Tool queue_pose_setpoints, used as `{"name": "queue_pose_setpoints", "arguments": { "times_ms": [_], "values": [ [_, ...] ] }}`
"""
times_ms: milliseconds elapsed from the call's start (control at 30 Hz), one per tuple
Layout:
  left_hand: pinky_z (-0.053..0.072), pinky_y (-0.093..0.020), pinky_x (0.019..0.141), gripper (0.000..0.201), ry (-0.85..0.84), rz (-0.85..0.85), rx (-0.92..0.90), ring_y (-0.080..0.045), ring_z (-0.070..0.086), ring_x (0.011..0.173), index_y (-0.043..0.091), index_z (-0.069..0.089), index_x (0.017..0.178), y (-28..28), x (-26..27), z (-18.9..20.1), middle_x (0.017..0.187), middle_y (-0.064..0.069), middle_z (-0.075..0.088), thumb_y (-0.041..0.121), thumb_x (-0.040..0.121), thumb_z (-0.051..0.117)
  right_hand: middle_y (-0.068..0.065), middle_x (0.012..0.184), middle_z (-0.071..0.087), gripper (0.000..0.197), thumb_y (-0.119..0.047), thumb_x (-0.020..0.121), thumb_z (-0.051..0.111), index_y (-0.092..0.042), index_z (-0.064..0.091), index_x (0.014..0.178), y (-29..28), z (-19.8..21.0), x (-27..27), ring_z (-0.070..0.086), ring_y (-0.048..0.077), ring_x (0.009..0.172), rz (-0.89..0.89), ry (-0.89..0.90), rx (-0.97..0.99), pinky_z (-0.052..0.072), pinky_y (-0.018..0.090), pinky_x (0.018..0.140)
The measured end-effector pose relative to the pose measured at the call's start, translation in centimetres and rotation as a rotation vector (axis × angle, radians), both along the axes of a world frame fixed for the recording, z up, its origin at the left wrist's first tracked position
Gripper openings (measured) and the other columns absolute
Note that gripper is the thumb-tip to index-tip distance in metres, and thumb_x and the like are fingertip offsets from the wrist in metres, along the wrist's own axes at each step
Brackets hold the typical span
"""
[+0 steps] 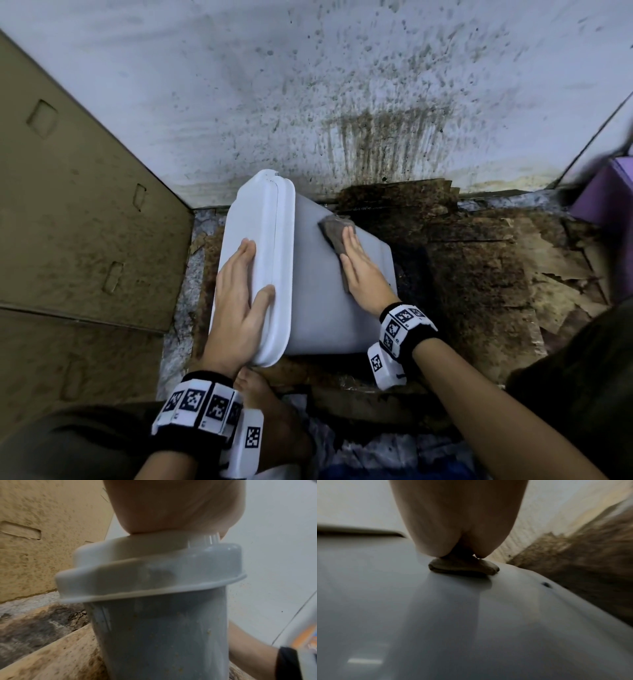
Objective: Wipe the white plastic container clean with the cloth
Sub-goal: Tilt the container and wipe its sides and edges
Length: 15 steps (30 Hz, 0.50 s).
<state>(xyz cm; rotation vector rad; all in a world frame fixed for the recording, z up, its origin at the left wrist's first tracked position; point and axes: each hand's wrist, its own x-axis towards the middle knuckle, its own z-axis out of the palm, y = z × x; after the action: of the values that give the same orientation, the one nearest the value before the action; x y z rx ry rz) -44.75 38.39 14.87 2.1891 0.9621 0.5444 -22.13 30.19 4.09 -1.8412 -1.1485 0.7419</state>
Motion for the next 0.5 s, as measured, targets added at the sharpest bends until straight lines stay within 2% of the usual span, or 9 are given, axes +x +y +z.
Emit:
{"name": "queue_pose_setpoints", "arguments": {
  "times_ms": [67,133,200,267,367,500],
  "values": [
    [0.015,-0.038,0.126,0.069,0.003,0.001,0.000,-0.005,0.015,0.153,0.019,0.028,0.157,0.0,0.0,0.0,0.165,0.007,0.024,0.047,0.095,0.040,0.004,0.168,0.007,0.055,-0.018,0.110,0.032,-0.007,0.012,0.160,-1.2,-1.6,1.0,0.008,0.018,0.156,-0.058,0.033,-0.092,0.000,0.008,0.115],
    [0.014,-0.033,0.126,0.069,0.007,0.003,0.003,-0.005,0.016,0.152,0.019,0.028,0.157,-0.2,0.1,0.0,0.165,0.006,0.025,0.047,0.095,0.041,0.004,0.168,0.011,0.055,-0.023,0.110,0.029,-0.010,0.011,0.160,-2.6,-2.7,2.2,0.015,0.025,0.155,-0.102,0.080,-0.232,0.004,0.011,0.114],
    [0.013,-0.028,0.125,0.070,0.011,-0.001,0.016,-0.006,0.016,0.152,0.018,0.029,0.157,-0.3,0.2,0.0,0.165,0.005,0.025,0.046,0.095,0.041,0.011,0.164,0.029,0.055,-0.031,0.110,0.027,-0.019,0.010,0.162,-4.0,-3.3,3.1,0.034,0.036,0.146,-0.150,0.122,-0.395,0.021,0.028,0.117],
    [0.012,-0.024,0.124,0.069,0.007,-0.004,0.013,-0.005,0.016,0.152,0.019,0.029,0.157,-0.5,0.3,0.2,0.165,0.005,0.026,0.047,0.095,0.042,0.022,0.150,0.047,0.056,-0.035,0.110,0.026,-0.022,0.011,0.162,-4.9,-3.7,3.4,0.047,0.042,0.135,-0.208,0.129,-0.482,0.034,0.039,0.111],
    [0.012,-0.022,0.123,0.069,-0.001,-0.005,0.002,-0.005,0.016,0.152,0.020,0.028,0.157,-0.6,0.4,0.2,0.165,0.006,0.026,0.047,0.095,0.041,0.025,0.148,0.048,0.054,-0.032,0.109,0.027,-0.017,0.018,0.160,-4.9,-3.6,3.0,0.047,0.042,0.134,-0.273,0.128,-0.479,0.035,0.040,0.111],
    [0.012,-0.026,0.124,0.071,0.013,0.000,0.018,-0.006,0.015,0.152,0.017,0.028,0.157,-0.5,0.5,0.2,0.165,0.003,0.026,0.047,0.094,0.040,0.032,0.139,0.051,0.051,-0.030,0.109,0.028,-0.014,0.025,0.158,-4.1,-1.4,1.4,0.049,0.046,0.128,-0.334,0.117,-0.447,0.038,0.042,0.106]
  ]
}}
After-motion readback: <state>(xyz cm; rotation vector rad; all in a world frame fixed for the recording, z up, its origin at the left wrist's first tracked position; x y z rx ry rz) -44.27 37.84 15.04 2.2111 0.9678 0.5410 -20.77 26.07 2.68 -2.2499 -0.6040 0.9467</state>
